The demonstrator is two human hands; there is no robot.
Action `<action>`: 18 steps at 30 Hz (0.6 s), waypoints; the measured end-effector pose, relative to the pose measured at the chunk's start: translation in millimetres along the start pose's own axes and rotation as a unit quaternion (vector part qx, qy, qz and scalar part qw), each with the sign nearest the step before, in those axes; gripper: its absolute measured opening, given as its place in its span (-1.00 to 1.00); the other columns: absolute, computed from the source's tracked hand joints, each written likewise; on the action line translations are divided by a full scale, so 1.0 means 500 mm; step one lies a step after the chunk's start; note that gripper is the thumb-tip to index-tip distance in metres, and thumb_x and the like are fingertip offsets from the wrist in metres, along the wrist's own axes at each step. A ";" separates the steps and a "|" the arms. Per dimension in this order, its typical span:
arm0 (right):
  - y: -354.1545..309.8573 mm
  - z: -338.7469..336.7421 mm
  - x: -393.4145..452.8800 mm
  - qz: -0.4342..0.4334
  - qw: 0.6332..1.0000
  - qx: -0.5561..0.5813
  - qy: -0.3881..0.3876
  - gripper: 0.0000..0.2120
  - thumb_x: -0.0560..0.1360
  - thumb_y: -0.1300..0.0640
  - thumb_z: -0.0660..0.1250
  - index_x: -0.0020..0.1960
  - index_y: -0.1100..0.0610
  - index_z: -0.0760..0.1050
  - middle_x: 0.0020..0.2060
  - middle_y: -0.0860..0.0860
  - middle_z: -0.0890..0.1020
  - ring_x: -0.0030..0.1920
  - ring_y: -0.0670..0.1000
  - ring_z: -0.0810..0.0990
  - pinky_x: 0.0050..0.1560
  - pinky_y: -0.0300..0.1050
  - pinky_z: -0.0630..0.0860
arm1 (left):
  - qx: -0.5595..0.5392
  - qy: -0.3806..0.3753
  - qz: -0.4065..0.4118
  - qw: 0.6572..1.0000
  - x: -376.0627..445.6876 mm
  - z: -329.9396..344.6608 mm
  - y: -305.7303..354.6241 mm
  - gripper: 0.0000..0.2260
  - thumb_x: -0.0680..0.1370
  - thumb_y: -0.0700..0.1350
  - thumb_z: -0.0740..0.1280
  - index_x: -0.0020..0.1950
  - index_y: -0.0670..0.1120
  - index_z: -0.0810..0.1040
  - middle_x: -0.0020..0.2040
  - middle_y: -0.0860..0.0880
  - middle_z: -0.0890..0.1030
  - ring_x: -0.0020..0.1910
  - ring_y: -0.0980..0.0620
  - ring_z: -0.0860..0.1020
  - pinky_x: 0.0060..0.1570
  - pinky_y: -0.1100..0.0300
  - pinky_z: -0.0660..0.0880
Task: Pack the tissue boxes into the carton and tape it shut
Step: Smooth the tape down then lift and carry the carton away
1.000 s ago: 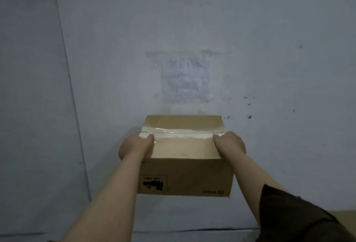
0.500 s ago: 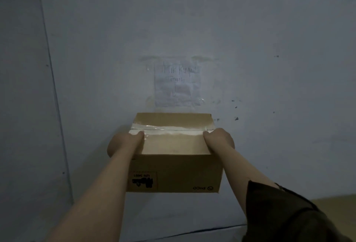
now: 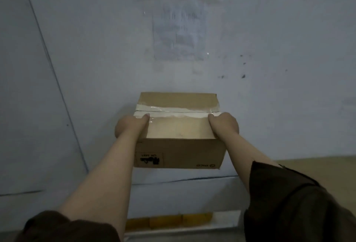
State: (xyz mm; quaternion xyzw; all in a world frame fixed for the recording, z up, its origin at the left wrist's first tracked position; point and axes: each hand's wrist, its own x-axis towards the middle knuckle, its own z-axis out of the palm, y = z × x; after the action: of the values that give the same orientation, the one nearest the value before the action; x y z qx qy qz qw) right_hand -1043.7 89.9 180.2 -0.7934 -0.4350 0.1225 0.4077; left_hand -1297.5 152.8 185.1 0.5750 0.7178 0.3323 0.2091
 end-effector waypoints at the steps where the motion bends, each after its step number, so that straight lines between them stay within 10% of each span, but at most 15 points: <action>1: 0.020 0.011 -0.001 0.004 1.000 0.002 -0.003 -0.66 0.54 -0.07 0.18 0.05 0.19 0.50 -0.01 0.12 0.60 -0.14 0.09 0.48 -0.15 -0.10 0.41 | -0.001 -0.009 -0.006 1.000 -0.002 0.016 -0.013 -0.39 0.50 0.26 0.27 0.29 -0.22 0.52 0.30 -0.21 0.54 0.27 -0.24 0.50 -0.03 0.09 0.39; 18: 0.541 0.361 -0.086 0.106 0.987 -0.054 -0.111 -0.65 0.55 0.00 0.14 0.15 0.24 0.47 -0.03 0.16 0.60 -0.10 0.15 0.55 -0.25 -0.12 0.33 | -0.013 -0.127 -0.178 0.976 -0.121 0.474 -0.430 -0.40 0.45 0.25 0.34 0.30 -0.17 0.50 0.25 -0.16 0.58 0.21 -0.21 0.54 -0.02 0.12 0.39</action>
State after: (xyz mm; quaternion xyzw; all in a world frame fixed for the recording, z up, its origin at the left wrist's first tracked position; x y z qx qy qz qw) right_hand -1008.4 75.2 -145.6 -0.8371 -0.3972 0.2290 0.2984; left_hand -1268.2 125.0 -137.9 0.4725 0.7717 0.2236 0.3621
